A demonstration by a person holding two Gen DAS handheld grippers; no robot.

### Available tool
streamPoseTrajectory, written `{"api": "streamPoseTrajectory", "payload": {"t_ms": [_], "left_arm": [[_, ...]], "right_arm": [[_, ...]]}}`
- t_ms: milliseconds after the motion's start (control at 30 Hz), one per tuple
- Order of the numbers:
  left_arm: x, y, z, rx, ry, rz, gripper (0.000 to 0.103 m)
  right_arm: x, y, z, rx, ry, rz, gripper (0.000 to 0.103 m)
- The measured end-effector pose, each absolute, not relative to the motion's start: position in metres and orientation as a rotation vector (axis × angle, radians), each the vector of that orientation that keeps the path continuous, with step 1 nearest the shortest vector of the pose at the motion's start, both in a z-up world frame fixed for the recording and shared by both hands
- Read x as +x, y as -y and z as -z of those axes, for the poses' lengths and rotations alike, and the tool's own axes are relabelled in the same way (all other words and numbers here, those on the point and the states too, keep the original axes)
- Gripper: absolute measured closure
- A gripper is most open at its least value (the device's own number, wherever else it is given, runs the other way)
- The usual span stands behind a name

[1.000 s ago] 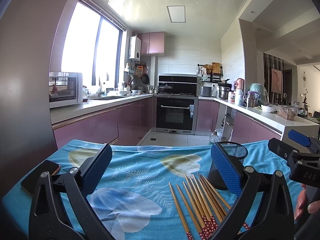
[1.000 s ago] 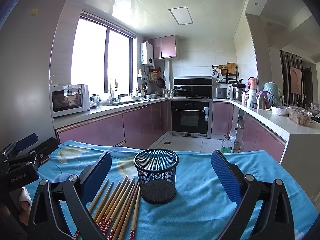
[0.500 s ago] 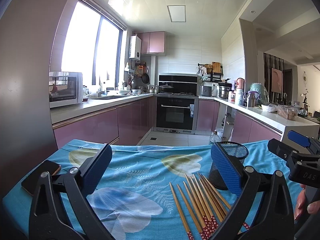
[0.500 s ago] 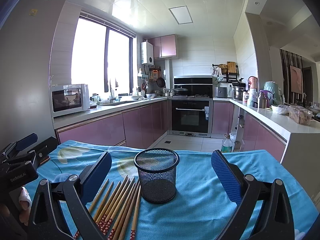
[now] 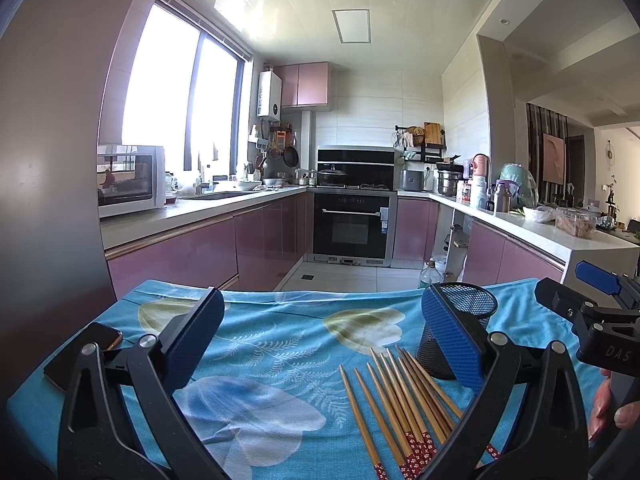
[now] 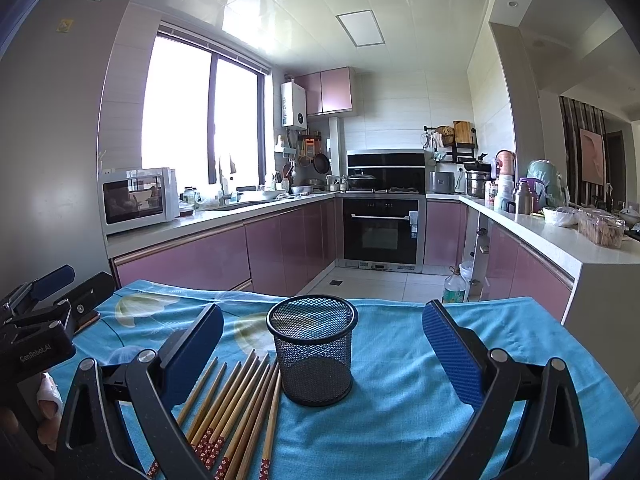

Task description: Organize utensils

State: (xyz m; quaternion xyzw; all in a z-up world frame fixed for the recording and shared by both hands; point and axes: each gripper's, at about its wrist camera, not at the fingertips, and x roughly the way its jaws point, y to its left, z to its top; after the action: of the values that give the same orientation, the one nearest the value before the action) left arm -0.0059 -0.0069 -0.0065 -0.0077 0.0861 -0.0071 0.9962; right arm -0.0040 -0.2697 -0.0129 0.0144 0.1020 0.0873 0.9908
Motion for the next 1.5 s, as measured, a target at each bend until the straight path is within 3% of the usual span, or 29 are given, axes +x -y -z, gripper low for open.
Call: {"api": "streamPoseTrajectory", "payload": {"t_ms": [1500], "left_arm": [[0.0019, 0.0069, 0.0091, 0.002, -0.241, 0.035, 0.006]], "right_arm": [[0.0039, 0.2762, 0.017, 0.052, -0.291, -0.213, 0.007]]}}
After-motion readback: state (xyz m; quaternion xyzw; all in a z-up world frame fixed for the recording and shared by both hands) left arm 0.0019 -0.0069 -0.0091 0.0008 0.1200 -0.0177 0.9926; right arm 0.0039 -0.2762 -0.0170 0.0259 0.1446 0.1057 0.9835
